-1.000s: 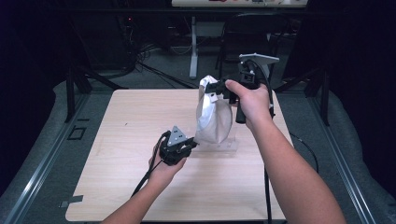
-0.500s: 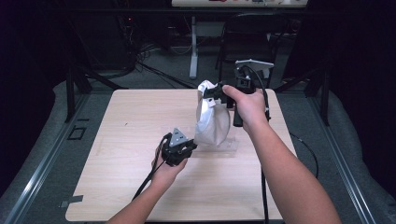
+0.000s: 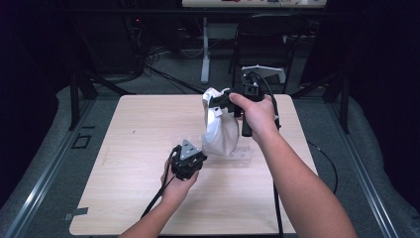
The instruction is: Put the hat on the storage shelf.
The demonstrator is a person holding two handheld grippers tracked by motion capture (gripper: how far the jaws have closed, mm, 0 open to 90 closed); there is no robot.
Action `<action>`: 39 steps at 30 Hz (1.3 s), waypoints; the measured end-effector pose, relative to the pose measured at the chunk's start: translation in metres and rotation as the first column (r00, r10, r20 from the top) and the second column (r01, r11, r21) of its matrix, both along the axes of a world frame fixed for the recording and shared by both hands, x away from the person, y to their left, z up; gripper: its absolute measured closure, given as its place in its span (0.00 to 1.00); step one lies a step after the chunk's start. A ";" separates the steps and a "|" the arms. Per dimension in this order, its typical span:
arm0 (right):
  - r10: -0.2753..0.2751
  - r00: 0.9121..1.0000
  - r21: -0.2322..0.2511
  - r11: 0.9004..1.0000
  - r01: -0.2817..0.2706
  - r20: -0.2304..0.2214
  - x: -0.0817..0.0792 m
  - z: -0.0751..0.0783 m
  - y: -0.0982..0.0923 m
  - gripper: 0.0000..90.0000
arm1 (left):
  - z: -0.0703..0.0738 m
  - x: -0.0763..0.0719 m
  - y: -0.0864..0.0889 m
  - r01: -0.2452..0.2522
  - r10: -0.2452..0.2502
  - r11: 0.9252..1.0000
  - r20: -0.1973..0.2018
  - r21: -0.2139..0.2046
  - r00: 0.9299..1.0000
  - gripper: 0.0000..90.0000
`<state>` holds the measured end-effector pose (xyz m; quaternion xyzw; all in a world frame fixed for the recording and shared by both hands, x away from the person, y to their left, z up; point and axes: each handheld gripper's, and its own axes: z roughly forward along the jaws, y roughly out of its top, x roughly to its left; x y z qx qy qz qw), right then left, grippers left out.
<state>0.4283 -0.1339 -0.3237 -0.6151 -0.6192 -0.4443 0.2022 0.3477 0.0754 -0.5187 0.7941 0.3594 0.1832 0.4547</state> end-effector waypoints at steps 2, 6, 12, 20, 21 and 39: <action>0.002 1.000 -0.001 1.000 -0.002 0.000 0.000 -0.001 -0.001 0.91 | -0.001 0.001 0.000 0.002 -0.002 1.000 -0.016 -0.004 1.000 0.93; -0.004 1.000 -0.003 1.000 0.004 -0.007 0.001 -0.004 -0.005 0.91 | -0.003 0.003 0.001 -0.001 0.001 1.000 -0.030 0.005 1.000 0.93; -0.006 1.000 -0.013 1.000 0.006 -0.013 0.002 -0.009 -0.005 0.91 | -0.007 0.004 0.003 -0.007 0.007 1.000 -0.044 0.004 0.999 0.93; -0.011 1.000 -0.021 1.000 0.011 -0.026 0.003 -0.018 -0.005 0.91 | -0.010 0.002 0.004 -0.033 0.033 0.999 -0.058 0.001 0.998 0.95; -0.009 1.000 -0.021 1.000 0.009 -0.024 0.003 -0.019 -0.005 0.91 | -0.012 0.002 0.005 -0.037 0.036 0.999 -0.059 -0.010 0.998 0.95; -0.011 0.999 -0.051 0.999 0.009 -0.047 0.005 -0.037 -0.007 0.91 | -0.026 0.004 0.005 -0.036 0.038 0.999 -0.102 0.017 0.994 0.95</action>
